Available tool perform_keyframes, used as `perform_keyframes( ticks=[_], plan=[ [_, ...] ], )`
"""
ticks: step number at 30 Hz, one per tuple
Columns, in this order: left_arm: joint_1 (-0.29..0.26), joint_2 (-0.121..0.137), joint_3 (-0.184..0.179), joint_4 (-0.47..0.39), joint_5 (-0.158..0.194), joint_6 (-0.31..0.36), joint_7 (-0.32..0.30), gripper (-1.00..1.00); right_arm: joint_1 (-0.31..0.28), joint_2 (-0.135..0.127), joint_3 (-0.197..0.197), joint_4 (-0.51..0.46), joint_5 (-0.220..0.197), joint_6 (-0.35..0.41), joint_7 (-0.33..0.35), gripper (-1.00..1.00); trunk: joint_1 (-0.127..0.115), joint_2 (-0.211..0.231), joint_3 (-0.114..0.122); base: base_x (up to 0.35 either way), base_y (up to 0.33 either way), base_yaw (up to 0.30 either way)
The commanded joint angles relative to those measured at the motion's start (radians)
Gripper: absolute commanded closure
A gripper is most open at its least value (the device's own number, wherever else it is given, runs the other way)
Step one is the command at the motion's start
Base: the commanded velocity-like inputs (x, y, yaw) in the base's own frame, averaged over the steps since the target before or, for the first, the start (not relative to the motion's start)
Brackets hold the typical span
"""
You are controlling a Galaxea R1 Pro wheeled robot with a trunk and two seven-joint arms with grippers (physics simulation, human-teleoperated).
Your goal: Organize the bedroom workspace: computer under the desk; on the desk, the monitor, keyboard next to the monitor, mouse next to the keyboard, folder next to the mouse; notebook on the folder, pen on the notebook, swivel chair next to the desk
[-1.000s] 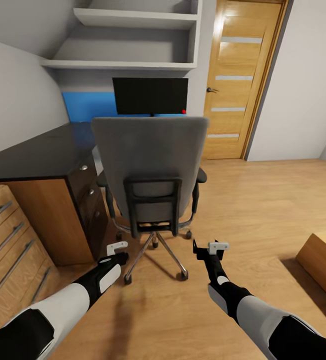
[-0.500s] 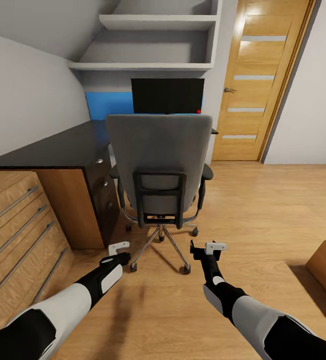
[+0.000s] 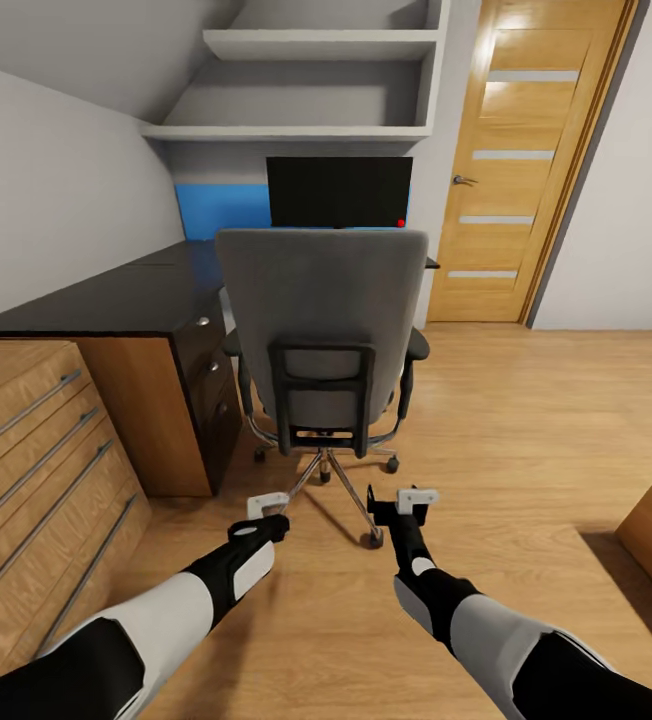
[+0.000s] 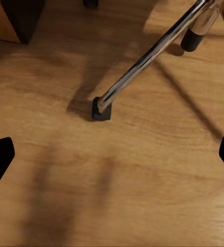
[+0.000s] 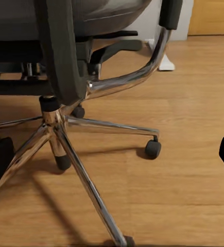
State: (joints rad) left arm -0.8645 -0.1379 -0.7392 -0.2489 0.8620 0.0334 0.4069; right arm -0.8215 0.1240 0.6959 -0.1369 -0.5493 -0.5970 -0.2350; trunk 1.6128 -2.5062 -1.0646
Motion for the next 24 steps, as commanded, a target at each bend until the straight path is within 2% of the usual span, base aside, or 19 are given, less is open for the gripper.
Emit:
perform_keyframes(
  ticks=[1,11,15,21,22,24],
  plan=[
    [-0.001,-0.001,-0.012,0.0,0.005,-0.016,0.007,-1.0,-0.001,0.003,0.008,0.004,0.012,-0.001,-0.009,-1.0,0.0,0.0,-0.001,0.073,-0.046,0.001],
    [-0.001,-0.007,-0.024,-0.006,0.003,-0.062,0.007,-1.0,-0.001,0.008,0.008,0.011,0.038,-0.002,-0.009,-1.0,0.0,0.0,-0.001,0.231,-0.095,0.0],
    [-0.001,-0.016,-0.024,-0.062,0.002,-0.064,0.01,-1.0,-0.001,0.008,0.007,0.011,0.04,-0.004,-0.009,-1.0,0.0,0.0,-0.001,0.254,-0.075,0.0],
    [-0.001,-0.018,-0.024,-0.097,0.005,-0.067,0.011,-1.0,-0.001,0.008,0.007,0.01,0.039,-0.004,-0.009,-1.0,0.0,0.0,-0.001,0.07,-0.021,0.0],
    [-0.001,-0.018,-0.025,-0.059,0.006,-0.069,0.009,-1.0,-0.001,0.008,0.007,0.011,0.039,-0.004,-0.009,-1.0,0.0,0.0,-0.001,0.009,-0.003,0.024],
    [-0.001,-0.018,-0.024,-0.036,0.005,-0.072,0.009,-1.0,-0.001,0.008,0.007,0.011,0.039,-0.004,-0.009,-1.0,0.0,0.0,-0.001,0.006,-0.002,0.072]
  ],
)
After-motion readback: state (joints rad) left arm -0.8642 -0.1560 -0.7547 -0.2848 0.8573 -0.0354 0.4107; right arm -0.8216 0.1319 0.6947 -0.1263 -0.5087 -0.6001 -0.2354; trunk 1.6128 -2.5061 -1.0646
